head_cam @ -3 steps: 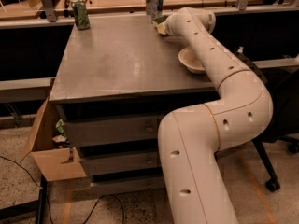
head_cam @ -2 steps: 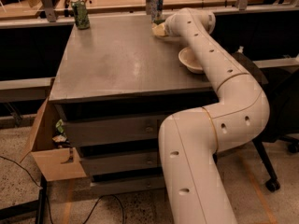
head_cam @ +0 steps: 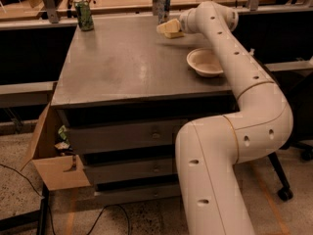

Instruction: Move sponge near redbull can

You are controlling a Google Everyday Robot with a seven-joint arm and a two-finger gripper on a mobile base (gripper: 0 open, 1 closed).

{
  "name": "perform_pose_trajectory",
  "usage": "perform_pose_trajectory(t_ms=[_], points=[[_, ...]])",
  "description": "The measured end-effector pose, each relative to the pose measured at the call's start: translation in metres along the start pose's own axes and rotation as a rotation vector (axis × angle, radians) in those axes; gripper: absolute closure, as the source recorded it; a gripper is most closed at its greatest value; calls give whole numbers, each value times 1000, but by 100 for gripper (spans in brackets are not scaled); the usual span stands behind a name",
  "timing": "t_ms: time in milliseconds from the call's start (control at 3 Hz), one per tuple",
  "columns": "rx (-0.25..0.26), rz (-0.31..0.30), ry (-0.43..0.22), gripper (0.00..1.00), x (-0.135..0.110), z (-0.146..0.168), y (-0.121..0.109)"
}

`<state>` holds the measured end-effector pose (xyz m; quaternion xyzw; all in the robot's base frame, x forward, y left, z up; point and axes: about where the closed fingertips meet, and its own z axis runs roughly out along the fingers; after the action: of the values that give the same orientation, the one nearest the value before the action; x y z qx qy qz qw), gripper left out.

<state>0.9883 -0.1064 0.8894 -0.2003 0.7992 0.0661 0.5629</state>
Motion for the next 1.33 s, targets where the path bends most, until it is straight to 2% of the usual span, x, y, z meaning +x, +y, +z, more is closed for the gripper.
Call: perform_pose_trajectory(t_ms=[333,667,1000,1333], points=[[7,32,-15,0,-20,-40,-26],[64,33,-66,0,-47,-97,-73],[126,35,-80,0,-55,-136,-108],[268,48,-107,0,-68,-188,-155]])
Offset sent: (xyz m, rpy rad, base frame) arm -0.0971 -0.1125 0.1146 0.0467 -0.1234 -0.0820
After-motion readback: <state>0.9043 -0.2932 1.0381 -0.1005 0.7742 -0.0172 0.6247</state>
